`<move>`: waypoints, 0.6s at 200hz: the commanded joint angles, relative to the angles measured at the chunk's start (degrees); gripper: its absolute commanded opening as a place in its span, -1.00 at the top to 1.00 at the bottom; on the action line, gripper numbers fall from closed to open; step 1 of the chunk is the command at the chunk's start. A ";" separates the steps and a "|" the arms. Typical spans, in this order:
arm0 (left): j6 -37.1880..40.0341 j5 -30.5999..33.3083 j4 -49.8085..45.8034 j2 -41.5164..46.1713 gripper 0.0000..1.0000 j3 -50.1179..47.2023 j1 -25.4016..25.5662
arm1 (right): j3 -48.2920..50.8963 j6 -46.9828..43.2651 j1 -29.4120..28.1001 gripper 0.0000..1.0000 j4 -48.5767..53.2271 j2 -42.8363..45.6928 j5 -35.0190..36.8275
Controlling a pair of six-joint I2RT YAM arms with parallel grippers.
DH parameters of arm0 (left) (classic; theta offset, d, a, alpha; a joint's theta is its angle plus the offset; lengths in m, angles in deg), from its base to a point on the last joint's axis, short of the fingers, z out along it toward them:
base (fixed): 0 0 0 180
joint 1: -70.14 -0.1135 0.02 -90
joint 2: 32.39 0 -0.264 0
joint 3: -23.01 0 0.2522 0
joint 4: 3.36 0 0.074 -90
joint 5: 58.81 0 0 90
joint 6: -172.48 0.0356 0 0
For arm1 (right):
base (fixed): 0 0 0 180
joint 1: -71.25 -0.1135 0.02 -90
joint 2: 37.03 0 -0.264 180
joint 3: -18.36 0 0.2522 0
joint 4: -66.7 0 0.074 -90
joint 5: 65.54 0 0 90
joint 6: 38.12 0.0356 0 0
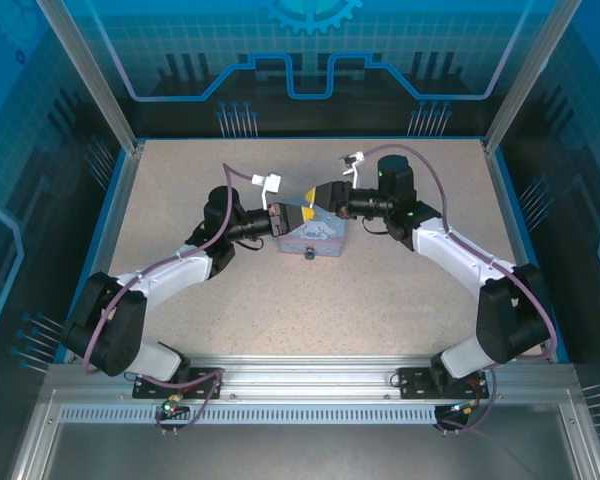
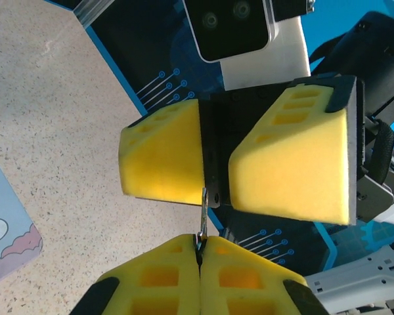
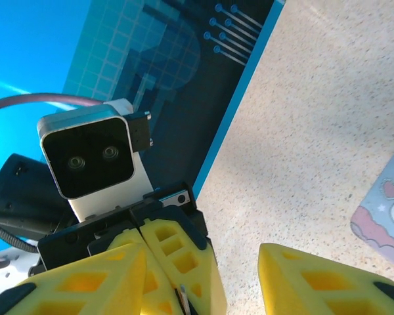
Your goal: Unlock a padlock with a key
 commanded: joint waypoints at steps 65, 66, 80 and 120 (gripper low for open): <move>-12.18 7.11 3.08 -1.97 1.00 -1.35 0.72 | 11.79 -9.57 2.50 0.21 -7.90 8.08 0.59; -12.27 7.09 3.06 -1.99 1.00 -1.33 0.73 | 12.05 -9.67 2.50 0.21 -7.98 8.06 0.55; -13.52 7.18 3.21 -2.30 1.00 -1.14 1.04 | 13.06 -11.17 2.46 0.23 -9.19 8.25 -0.66; -16.52 7.07 3.69 -3.49 1.00 -0.25 2.18 | 12.72 -15.02 1.98 0.12 -8.17 8.21 -1.85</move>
